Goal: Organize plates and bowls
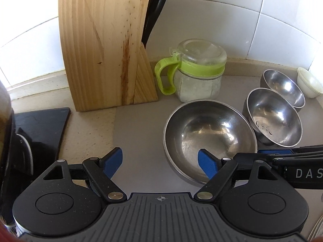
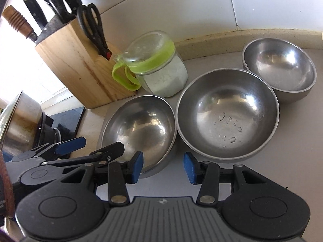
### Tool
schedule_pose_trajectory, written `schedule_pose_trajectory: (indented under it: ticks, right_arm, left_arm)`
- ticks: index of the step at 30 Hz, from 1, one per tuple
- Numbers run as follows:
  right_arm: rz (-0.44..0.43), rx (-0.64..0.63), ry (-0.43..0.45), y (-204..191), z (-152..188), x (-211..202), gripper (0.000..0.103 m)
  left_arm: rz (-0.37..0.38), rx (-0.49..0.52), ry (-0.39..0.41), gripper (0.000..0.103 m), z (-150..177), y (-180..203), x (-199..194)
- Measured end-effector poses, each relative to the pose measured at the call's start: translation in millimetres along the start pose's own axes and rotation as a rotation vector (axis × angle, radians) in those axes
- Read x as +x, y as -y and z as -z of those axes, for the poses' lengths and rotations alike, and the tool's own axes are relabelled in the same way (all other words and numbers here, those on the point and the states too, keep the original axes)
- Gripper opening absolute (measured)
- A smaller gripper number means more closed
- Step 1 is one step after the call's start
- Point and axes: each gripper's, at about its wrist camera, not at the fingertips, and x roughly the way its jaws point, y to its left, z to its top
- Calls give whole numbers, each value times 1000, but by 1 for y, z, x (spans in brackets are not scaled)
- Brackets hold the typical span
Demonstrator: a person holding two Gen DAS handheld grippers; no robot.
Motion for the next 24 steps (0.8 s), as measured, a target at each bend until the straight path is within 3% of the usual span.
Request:
schedule_pose_trajectory:
  ticks: [6, 14, 20, 24]
  right_arm:
    - [18, 15, -11, 0, -2, 10, 46]
    - [14, 42, -27, 3, -2, 22, 44]
    - [-4, 90, -38, 11, -4, 29, 44]
    - [-38, 58, -45, 5, -3, 27, 35]
  left_arm:
    - [16, 1, -24, 84, -3, -2, 14]
    - [76, 11, -54, 61, -7, -3, 31]
    - [110, 21, -58, 50, -8, -2, 37]
    - [128, 35, -63, 39, -7, 2, 34]
